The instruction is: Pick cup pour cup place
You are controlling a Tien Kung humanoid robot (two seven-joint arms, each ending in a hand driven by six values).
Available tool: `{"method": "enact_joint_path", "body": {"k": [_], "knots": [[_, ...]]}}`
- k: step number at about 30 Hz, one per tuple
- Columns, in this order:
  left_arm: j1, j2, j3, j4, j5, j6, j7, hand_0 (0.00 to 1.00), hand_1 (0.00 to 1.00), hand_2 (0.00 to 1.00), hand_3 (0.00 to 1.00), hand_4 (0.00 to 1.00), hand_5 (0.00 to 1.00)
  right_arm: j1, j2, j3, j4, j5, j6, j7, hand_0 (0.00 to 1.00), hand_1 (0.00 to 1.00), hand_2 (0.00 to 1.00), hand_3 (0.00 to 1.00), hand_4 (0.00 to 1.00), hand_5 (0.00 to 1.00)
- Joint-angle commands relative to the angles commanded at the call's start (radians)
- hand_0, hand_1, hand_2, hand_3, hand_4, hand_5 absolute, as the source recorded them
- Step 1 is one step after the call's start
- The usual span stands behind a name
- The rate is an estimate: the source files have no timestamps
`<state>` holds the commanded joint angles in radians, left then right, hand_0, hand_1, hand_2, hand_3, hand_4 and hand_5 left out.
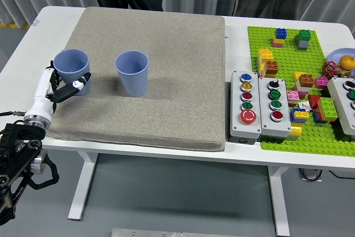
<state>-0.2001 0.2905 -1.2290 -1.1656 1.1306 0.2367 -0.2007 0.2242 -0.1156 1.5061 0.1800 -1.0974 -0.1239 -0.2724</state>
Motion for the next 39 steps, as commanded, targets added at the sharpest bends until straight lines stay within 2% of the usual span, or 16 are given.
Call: {"method": "enact_joint_path", "body": {"k": [1, 2, 7, 8, 11, 16, 19, 24, 28, 32, 37, 39], "knots": [[0.0, 0.0, 0.001, -0.001, 0.002, 0.0, 0.002, 0.78, 0.742, 0.859, 0.88, 0.847, 0.243, 0.0, 0.0, 0.0, 0.0, -0.001, 0.0, 0.0, 0.715, 0.67, 0.649, 0.613, 0.002, 0.203], [0.001, 0.0, 0.002, -0.001, 0.004, 0.001, 0.003, 0.712, 0.675, 0.743, 0.705, 0.834, 0.241, 0.0, 0.0, 0.001, 0.0, -0.003, 0.001, 0.0, 0.715, 0.669, 0.649, 0.613, 0.002, 0.203], [0.003, -0.003, 0.009, 0.0, -0.01, 0.03, -0.004, 0.712, 0.675, 0.743, 0.705, 0.834, 0.241, 0.0, 0.0, 0.001, 0.0, -0.004, 0.001, -0.001, 0.715, 0.669, 0.649, 0.613, 0.002, 0.203], [0.004, -0.004, 0.01, 0.0, -0.011, 0.034, -0.005, 0.606, 0.602, 0.64, 0.607, 0.798, 0.226, 0.0, -0.001, 0.0, 0.0, -0.004, 0.001, -0.001, 0.715, 0.67, 0.649, 0.612, 0.002, 0.202], [0.006, -0.006, 0.014, -0.001, -0.025, 0.069, -0.017, 0.606, 0.602, 0.64, 0.607, 0.798, 0.226, -0.001, 0.0, 0.0, 0.0, -0.005, 0.002, -0.001, 0.715, 0.67, 0.649, 0.612, 0.002, 0.202], [0.013, -0.006, 0.014, -0.02, -0.034, 0.092, -0.03, 0.574, 0.574, 0.617, 0.587, 0.785, 0.214, -0.004, 0.0, 0.002, 0.0, -0.009, 0.003, -0.002, 0.715, 0.669, 0.649, 0.612, 0.002, 0.2], [0.019, -0.004, 0.009, -0.038, -0.029, 0.093, -0.029, 0.574, 0.574, 0.617, 0.587, 0.785, 0.214, -0.006, 0.0, 0.004, 0.0, -0.011, 0.002, -0.002, 0.715, 0.669, 0.649, 0.612, 0.002, 0.2], [0.027, 0.004, -0.01, -0.102, 0.006, 0.082, -0.012, 0.574, 0.56, 0.609, 0.58, 0.788, 0.223, -0.009, 0.0, 0.008, 0.0, -0.016, 0.003, -0.002, 0.715, 0.669, 0.649, 0.612, 0.002, 0.199], [0.016, 0.018, -0.013, -0.145, 0.041, 0.087, 0.001, 0.588, 0.568, 0.617, 0.583, 0.792, 0.227, -0.006, -0.001, 0.007, 0.0, -0.011, 0.002, -0.001, 0.715, 0.669, 0.649, 0.612, 0.002, 0.198], [-0.013, 0.047, -0.01, -0.18, 0.147, 0.097, 0.044, 0.596, 0.57, 0.627, 0.589, 0.793, 0.221, -0.003, -0.004, 0.004, 0.0, -0.008, 0.001, 0.001, 0.716, 0.669, 0.649, 0.611, 0.002, 0.198], [-0.049, 0.084, 0.007, -0.194, 0.275, 0.096, 0.091, 0.596, 0.57, 0.627, 0.589, 0.793, 0.221, 0.001, -0.006, 0.0, 0.0, 0.001, -0.003, 0.003, 0.716, 0.669, 0.649, 0.611, 0.002, 0.198], [-0.063, 0.102, 0.018, -0.197, 0.318, 0.091, 0.108, 0.601, 0.577, 0.634, 0.595, 0.756, 0.189, 0.002, -0.006, 0.0, 0.0, 0.001, -0.003, 0.003, 0.715, 0.67, 0.648, 0.611, 0.002, 0.197]]}}
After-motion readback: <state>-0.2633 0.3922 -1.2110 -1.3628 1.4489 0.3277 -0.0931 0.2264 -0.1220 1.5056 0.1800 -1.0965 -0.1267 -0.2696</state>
